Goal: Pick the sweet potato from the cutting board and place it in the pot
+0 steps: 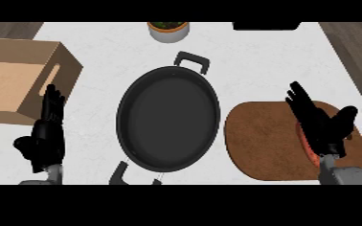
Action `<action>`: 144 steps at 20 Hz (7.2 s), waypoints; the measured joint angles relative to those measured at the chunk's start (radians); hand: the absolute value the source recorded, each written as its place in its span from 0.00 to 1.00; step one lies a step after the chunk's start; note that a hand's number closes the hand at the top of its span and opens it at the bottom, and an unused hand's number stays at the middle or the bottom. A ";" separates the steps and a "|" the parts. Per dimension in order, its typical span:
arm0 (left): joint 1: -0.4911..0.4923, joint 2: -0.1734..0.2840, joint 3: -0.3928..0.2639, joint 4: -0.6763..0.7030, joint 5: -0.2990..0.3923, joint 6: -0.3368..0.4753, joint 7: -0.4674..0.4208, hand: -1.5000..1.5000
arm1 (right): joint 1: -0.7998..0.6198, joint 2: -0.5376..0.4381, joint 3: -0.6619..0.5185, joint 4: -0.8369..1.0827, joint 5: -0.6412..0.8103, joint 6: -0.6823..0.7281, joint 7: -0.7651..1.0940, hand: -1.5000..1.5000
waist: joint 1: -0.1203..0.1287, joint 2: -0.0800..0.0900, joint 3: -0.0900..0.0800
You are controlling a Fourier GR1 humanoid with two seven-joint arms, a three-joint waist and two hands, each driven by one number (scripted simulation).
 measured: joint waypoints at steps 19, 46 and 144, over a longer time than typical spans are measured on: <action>-0.061 0.225 -0.005 0.099 -0.055 -0.164 0.414 0.50 | 0.149 -0.117 0.003 -0.309 0.658 -0.567 0.073 0.00 | -0.029 0.031 -0.010; -0.112 0.199 0.003 0.074 -0.099 -0.207 0.497 0.50 | 0.035 -0.422 0.090 -0.656 0.536 0.215 1.034 0.00 | 0.001 0.036 -0.009; -0.117 0.025 0.236 0.055 -0.312 -0.411 0.503 0.50 | -0.014 0.065 0.394 -1.004 1.510 0.224 0.696 1.00 | -0.009 0.028 -0.014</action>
